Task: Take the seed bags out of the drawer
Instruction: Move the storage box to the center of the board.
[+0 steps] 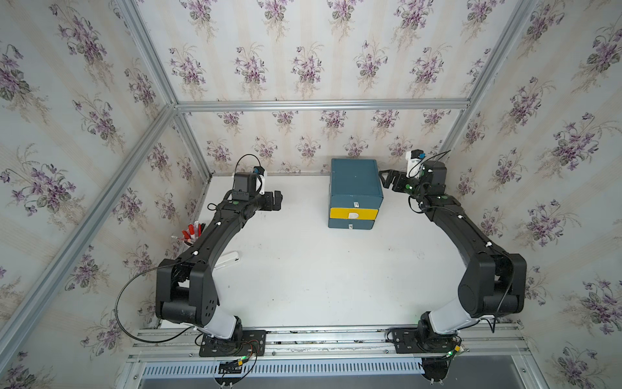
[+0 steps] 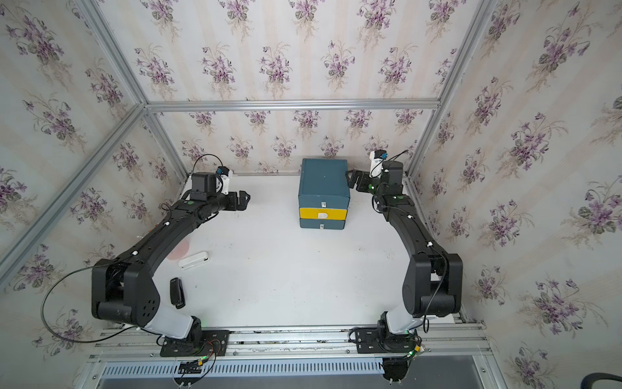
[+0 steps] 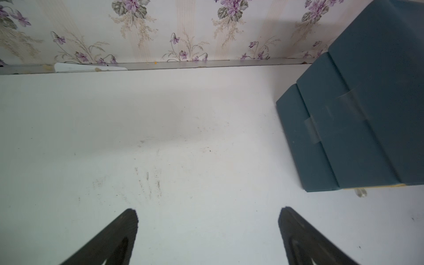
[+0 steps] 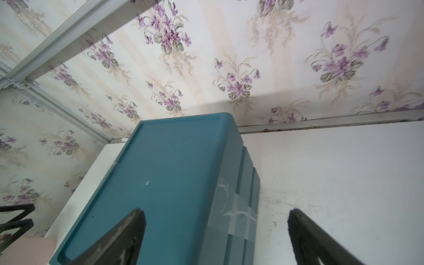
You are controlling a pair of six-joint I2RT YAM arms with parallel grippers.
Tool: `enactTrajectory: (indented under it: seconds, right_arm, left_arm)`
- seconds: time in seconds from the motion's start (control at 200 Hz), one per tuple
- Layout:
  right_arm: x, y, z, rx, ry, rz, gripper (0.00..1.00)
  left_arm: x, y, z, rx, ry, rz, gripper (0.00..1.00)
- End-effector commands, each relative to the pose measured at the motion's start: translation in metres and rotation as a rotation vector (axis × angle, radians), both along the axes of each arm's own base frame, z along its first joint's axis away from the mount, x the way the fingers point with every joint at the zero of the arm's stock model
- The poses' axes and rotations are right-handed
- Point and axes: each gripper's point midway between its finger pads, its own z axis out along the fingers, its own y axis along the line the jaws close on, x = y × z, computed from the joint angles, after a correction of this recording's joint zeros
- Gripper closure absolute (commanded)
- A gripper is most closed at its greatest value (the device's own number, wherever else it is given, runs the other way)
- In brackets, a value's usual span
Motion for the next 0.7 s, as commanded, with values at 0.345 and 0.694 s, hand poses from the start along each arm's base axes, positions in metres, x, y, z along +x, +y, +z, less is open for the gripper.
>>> enactTrajectory:
  seconds: [0.345,0.694]
  right_arm:
    - [-0.012,0.092,-0.044,-0.004,0.221,0.294,0.00]
    - [-0.024,0.155,-0.062,-0.053,0.262,0.464,0.02]
  left_arm:
    - [-0.021,-0.012,0.011,-0.079,0.091,-0.027,0.00]
    - [-0.031,-0.012,0.028,-0.098,0.080,-0.025,0.00]
